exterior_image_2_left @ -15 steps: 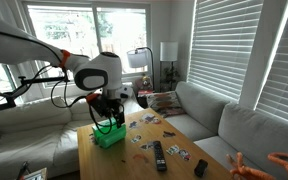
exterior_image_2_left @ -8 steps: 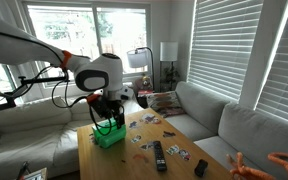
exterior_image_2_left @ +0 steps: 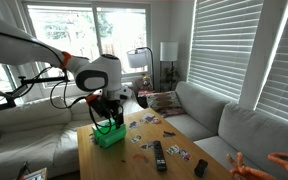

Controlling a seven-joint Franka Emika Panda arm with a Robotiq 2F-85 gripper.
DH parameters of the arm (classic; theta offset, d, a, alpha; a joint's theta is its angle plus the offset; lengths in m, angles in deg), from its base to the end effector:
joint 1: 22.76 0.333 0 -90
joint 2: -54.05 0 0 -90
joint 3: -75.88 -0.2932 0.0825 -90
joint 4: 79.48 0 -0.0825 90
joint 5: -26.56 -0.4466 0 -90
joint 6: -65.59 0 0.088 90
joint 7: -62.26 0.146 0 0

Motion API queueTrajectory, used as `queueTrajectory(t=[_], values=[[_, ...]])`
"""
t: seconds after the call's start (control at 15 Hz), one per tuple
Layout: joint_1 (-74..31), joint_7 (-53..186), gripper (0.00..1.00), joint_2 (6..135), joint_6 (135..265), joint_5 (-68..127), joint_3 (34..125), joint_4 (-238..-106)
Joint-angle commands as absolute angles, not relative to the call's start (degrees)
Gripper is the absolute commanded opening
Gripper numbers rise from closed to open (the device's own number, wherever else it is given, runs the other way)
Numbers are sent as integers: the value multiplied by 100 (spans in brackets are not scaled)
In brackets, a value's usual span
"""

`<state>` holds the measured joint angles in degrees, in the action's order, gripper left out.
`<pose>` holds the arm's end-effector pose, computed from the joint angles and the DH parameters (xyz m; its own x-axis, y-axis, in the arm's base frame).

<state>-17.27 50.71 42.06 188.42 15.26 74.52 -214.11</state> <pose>0.5241 0.0774 0.3209 0.9773 0.2099 0.0271 0.2116 -0.9645 -0.1579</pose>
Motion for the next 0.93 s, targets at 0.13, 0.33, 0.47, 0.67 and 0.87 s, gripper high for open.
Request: queueTrajectory(t=[0.13,0.33,0.47,0.67,0.87], values=[[-1683,5268,100,4256,18734,1679,7254,-21323],[-1677,5326,100,4280,18755,1731,7181,-21318],[-1687,5355,100,4290,18764,1784,7152,-21325],[-1689,5369,68,4281,18749,1835,7141,-21305],[-1708,5406,62,4273,18767,1935,7143,-21311]])
